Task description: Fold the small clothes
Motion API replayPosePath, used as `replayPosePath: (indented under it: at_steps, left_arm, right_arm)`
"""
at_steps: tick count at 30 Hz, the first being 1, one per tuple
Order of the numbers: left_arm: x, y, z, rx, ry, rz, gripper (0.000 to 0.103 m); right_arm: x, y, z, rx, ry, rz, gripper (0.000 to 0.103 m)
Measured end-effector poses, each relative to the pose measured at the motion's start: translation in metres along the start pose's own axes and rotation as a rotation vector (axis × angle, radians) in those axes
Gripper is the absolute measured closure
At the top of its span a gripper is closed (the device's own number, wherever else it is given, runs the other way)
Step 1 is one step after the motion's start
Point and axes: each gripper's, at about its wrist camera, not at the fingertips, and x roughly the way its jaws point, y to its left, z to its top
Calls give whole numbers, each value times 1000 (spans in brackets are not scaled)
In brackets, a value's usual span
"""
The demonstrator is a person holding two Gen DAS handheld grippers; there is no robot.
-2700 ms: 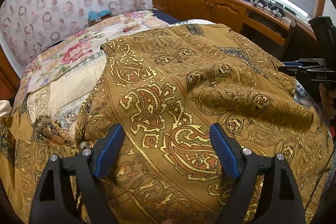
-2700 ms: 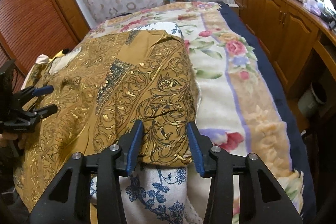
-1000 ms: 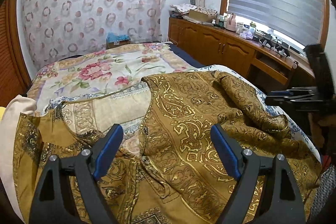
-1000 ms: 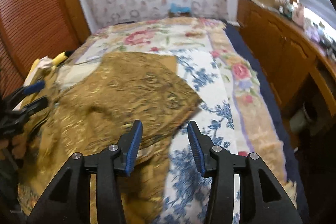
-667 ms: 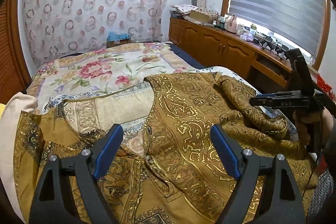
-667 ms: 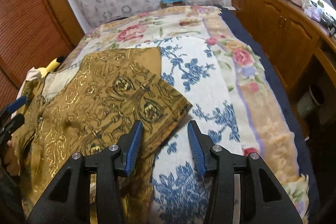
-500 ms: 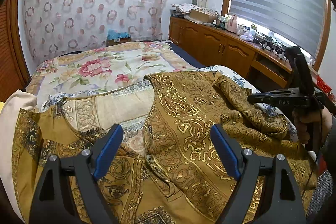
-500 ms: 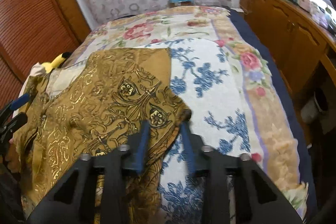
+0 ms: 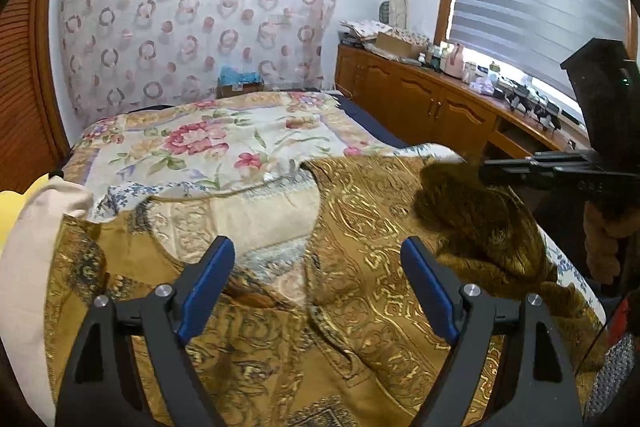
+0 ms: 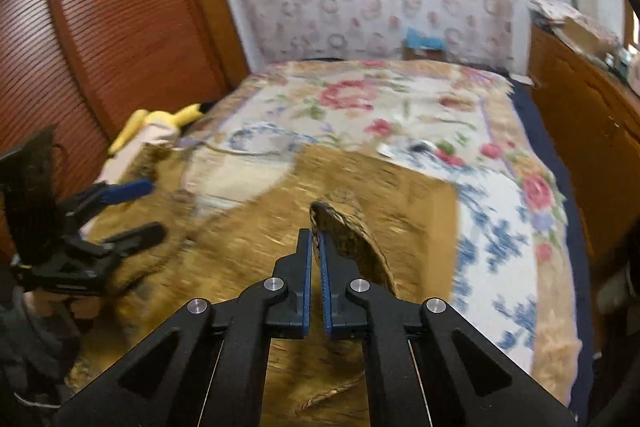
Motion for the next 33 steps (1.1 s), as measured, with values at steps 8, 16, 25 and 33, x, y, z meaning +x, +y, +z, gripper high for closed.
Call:
replayPosePath:
  at_steps: [8,16,25,33]
  left_arm:
    - [-9,11,2,-17,-25,21,17]
    - [-9,12,0,-13,-18,17,17]
    - [-3,9,-1,0,1,24,17]
    - [3,10,-3,11,12,52,17]
  right_arm:
    - [-5,27,3,-60,19,-7,81]
    - [-12,-9,-40,2,128,-142,77]
    - [-3,-12,-101,72,273,-124,77]
    - [-17,-6,-92,43,208,-149,70]
